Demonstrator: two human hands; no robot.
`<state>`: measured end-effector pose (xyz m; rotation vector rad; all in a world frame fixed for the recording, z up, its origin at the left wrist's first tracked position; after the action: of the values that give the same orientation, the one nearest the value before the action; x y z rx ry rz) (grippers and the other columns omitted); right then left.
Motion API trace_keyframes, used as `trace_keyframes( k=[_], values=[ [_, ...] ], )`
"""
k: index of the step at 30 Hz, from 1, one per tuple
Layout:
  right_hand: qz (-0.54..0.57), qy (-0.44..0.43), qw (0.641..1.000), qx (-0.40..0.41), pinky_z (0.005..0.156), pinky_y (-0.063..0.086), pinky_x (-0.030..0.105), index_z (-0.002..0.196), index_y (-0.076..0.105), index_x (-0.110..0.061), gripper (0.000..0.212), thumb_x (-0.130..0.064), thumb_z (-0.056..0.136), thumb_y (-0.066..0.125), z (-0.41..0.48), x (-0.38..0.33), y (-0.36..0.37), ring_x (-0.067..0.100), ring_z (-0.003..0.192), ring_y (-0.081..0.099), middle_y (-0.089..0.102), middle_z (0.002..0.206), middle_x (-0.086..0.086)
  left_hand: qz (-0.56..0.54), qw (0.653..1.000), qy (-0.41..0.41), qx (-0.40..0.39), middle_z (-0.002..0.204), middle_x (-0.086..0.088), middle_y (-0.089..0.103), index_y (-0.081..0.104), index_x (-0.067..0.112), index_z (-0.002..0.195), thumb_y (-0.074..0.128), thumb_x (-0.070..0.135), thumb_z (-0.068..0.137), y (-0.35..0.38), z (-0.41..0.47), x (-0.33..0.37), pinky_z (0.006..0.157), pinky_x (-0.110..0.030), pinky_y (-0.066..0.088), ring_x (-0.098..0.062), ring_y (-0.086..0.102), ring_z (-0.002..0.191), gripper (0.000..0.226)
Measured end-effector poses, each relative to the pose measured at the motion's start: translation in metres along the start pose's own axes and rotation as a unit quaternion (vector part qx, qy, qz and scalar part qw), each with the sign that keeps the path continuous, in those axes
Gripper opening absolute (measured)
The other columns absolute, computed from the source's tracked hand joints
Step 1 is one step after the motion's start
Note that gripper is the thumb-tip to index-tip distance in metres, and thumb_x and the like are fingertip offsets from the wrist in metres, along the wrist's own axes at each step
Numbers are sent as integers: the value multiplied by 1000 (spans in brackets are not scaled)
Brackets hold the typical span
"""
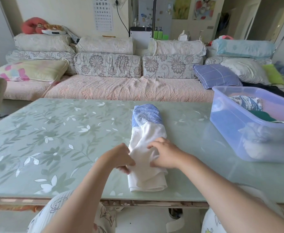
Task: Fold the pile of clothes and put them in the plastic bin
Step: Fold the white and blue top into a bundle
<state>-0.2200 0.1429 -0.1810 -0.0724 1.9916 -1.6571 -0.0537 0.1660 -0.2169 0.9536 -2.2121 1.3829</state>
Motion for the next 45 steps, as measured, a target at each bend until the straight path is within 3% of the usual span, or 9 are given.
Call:
trace_keyframes(
  k=[4, 8, 12, 18, 24, 30, 35, 41, 45],
  values=[
    [-8, 21, 996, -91, 116, 29, 33, 150, 39, -35, 74, -54, 83, 66, 1, 2, 26, 16, 144, 31, 26, 158, -5, 206, 978, -19, -8, 63, -2, 68, 51, 11, 118, 62, 21, 81, -3, -6, -1, 54, -22, 43, -15, 63, 54, 40],
    [-35, 15, 999, 19, 111, 33, 38, 135, 55, -37, 50, -55, 89, 56, 17, 2, -1, 22, 135, 41, 47, 141, -1, 207, 970, 39, 124, 116, -5, 59, 52, 13, 123, 58, 22, 84, -43, 7, 25, 77, -28, 44, -25, 58, 106, 40],
    [-50, -2, 995, 90, 110, 30, 35, 133, 56, -31, 37, -38, 96, 52, 32, 8, -19, 22, 133, 41, 45, 141, -1, 39, 974, 107, 197, 104, -5, 67, 65, 17, 105, 49, 12, 88, -61, 34, 56, 73, -28, 48, -25, 62, 91, 25],
    [-60, 2, 993, 99, 110, 27, 36, 148, 39, -27, 54, -36, 96, 53, 59, 29, -22, 24, 142, 33, 32, 154, 0, -35, 987, 64, 143, 99, -15, 71, 69, 3, 102, 49, 25, 96, -38, 105, 56, 87, -40, 57, -31, 68, 91, 30],
    [-53, -4, 997, 58, 118, 22, 37, 152, 32, -29, 76, -52, 87, 64, 83, 46, -19, 18, 149, 20, 15, 164, -2, -107, 983, -14, 147, 70, -7, 59, 62, 8, 87, 59, 36, 89, -45, 146, 58, 64, -27, 43, -23, 54, 61, 28],
    [-51, -28, 995, 81, 120, 17, 37, 152, 33, -32, 63, -53, 94, 51, 114, 43, -27, 19, 151, 18, 14, 166, 0, -163, 973, -24, 162, 66, -7, 56, 55, 10, 68, 60, 11, 80, -62, 169, 58, 57, -25, 39, -20, 48, 56, 13],
    [-76, -14, 995, 70, 119, 18, 37, 155, 28, -31, 65, -53, 97, 45, 139, 53, -29, 19, 151, 18, 13, 166, 1, -22, 957, 26, 289, 112, -17, 63, 54, 3, 112, 36, 7, 92, -105, 166, 63, 76, -37, 43, -36, 60, 104, 27],
    [-79, -26, 995, 60, 119, 18, 38, 155, 26, -31, 68, -57, 95, 47, 158, 53, -21, 20, 152, 18, 11, 167, 2, 115, 942, 72, 307, 99, -18, 59, 34, 10, 121, 36, -1, 91, -102, 173, 68, 67, -40, 43, -34, 55, 82, 33],
    [-87, -30, 994, 60, 120, 15, 37, 157, 22, -30, 67, -54, 98, 42, 168, 51, -19, 19, 153, 12, 7, 167, 3, 198, 916, 92, 336, 119, -14, 46, 38, 15, 130, 44, -2, 83, -109, 176, 83, 83, -45, 48, -38, 55, 105, 50]
  ],
)
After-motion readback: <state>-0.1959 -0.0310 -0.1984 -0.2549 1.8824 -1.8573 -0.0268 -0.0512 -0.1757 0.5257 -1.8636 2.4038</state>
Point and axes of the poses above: each hand's wrist, its own z-axis towards the middle knuckle, its own y-axis out of the palm, x = y × z, the point moved 10 cm from there along z, towards the middle knuckle
